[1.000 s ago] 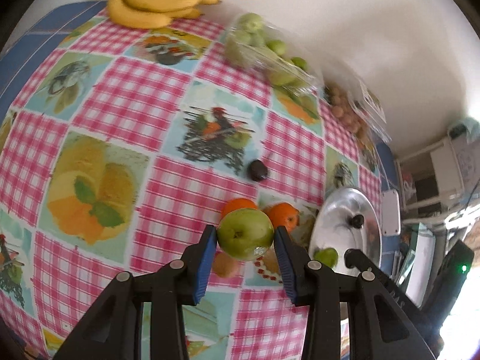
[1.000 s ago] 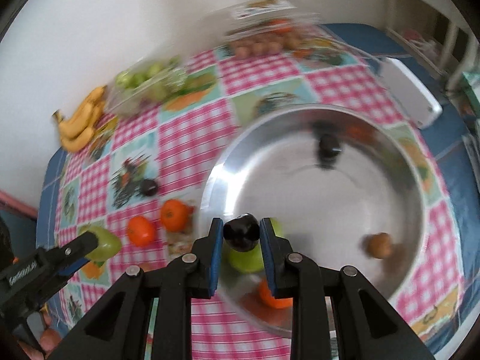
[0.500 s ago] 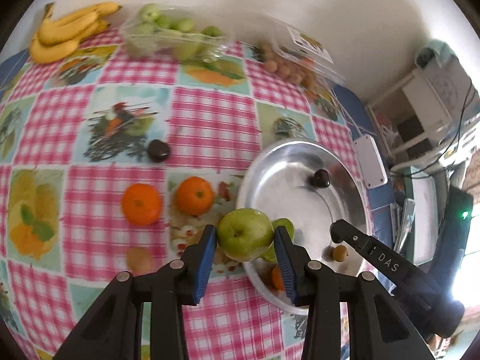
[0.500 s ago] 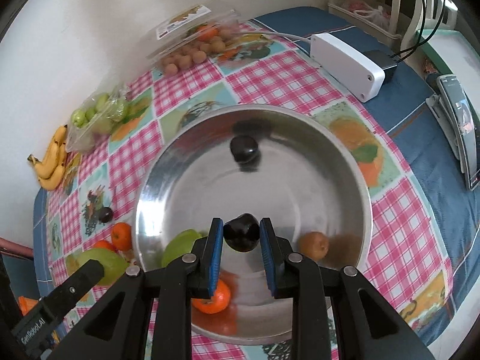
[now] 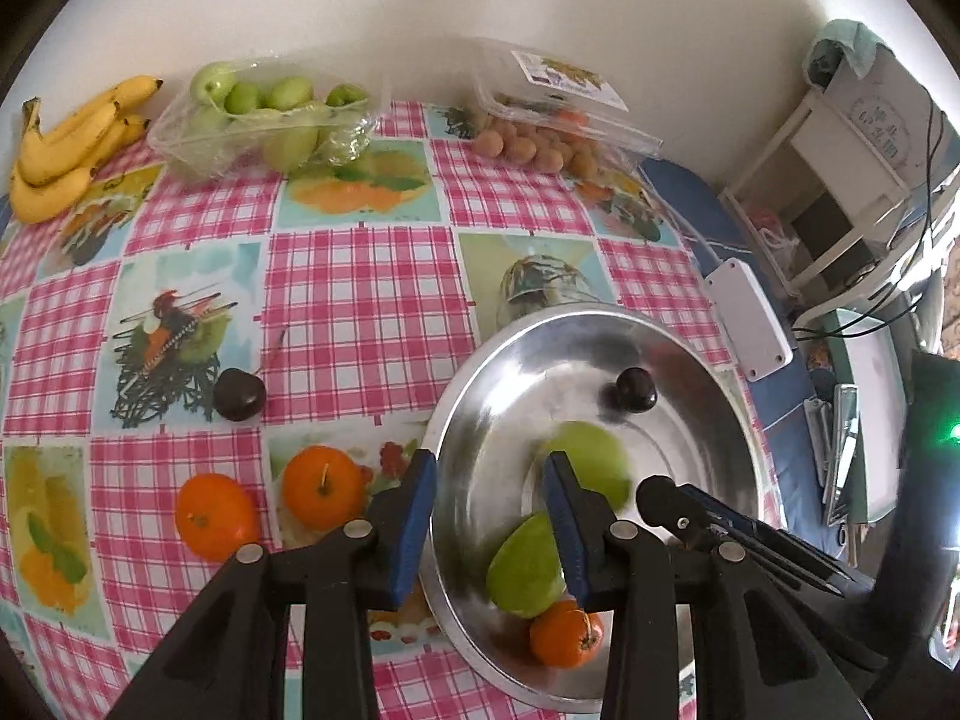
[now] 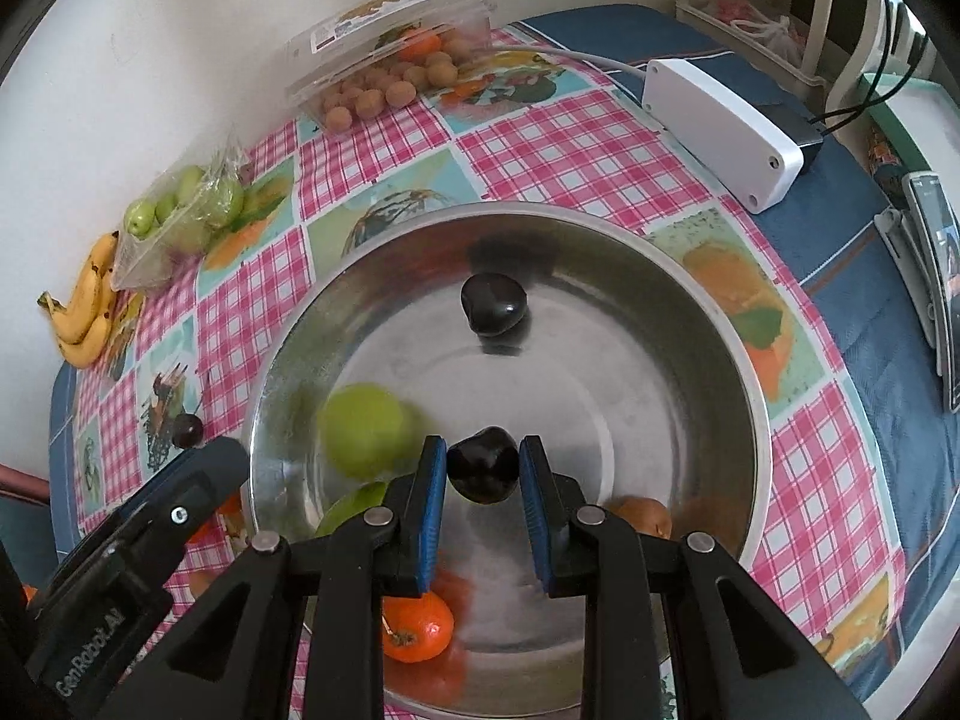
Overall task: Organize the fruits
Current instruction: 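Open the right tool to drop the plum while the left tool releases the mango into the bowl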
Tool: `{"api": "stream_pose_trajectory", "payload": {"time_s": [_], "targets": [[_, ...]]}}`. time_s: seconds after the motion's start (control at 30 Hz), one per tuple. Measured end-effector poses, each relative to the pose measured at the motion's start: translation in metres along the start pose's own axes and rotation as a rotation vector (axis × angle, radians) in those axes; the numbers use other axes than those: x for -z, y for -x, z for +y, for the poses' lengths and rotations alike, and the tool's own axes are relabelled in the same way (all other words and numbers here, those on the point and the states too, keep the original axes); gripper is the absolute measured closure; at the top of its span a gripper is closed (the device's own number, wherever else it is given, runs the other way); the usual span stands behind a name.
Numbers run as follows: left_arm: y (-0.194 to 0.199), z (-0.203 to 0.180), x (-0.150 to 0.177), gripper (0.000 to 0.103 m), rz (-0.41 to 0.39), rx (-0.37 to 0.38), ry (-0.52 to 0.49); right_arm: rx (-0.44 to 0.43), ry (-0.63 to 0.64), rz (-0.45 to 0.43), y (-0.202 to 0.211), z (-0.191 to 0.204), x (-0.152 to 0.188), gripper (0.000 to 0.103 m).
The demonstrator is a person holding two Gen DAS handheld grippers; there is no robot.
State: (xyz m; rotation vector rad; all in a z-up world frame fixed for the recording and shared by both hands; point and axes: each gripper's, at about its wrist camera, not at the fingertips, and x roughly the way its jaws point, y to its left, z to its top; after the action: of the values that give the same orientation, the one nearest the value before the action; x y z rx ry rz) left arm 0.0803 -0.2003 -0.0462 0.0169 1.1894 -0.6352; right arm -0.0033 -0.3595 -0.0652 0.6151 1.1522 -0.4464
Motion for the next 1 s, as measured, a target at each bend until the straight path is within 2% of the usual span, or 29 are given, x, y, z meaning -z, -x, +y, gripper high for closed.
{"api": "stream_pose_trajectory", "payload": {"time_s": [0.1,0.23,0.5,0.63,0.67,0.7,0.73,0.77,0.87,0.93,1.0], "targets": [[-0.003,0.002,0.001,0.063,0.011,-0.016,0.006,0.027,0.012,-0.004,0.0,0.001,-0.001,0.077],[-0.002,0.006,0.002,0.063,0.013,-0.035,0.009,0.011,0.01,0.001,-0.001,0.001,0.0,0.077],[0.007,0.016,0.003,0.063,0.02,-0.057,0.032,0.033,0.002,0.012,0.0,-0.003,0.001,0.077],[0.009,0.021,0.003,0.061,0.028,-0.099,0.041,0.043,-0.003,0.009,0.003,-0.002,0.002,0.076],[0.008,0.023,0.003,0.06,0.031,-0.109,0.044,0.045,-0.002,0.011,0.003,-0.002,0.002,0.074],[0.008,0.025,0.003,0.054,0.035,-0.121,0.05,0.047,-0.002,0.012,0.003,-0.001,0.002,0.072],[0.008,0.028,0.003,0.046,0.04,-0.136,0.057,0.052,0.001,0.015,0.003,-0.001,0.002,0.066],[0.008,0.03,0.004,0.043,0.044,-0.152,0.064,0.054,0.003,0.016,0.003,-0.001,0.002,0.058],[0.007,0.037,0.004,0.039,0.057,-0.206,0.078,0.058,0.016,0.018,0.002,0.001,0.002,0.052],[0.008,0.041,0.005,0.028,0.057,-0.238,0.078,0.062,0.028,0.023,0.0,0.003,0.002,0.047],[0.009,0.045,0.004,0.021,0.053,-0.259,0.085,0.063,0.039,0.024,0.0,0.005,0.002,0.039]]}}
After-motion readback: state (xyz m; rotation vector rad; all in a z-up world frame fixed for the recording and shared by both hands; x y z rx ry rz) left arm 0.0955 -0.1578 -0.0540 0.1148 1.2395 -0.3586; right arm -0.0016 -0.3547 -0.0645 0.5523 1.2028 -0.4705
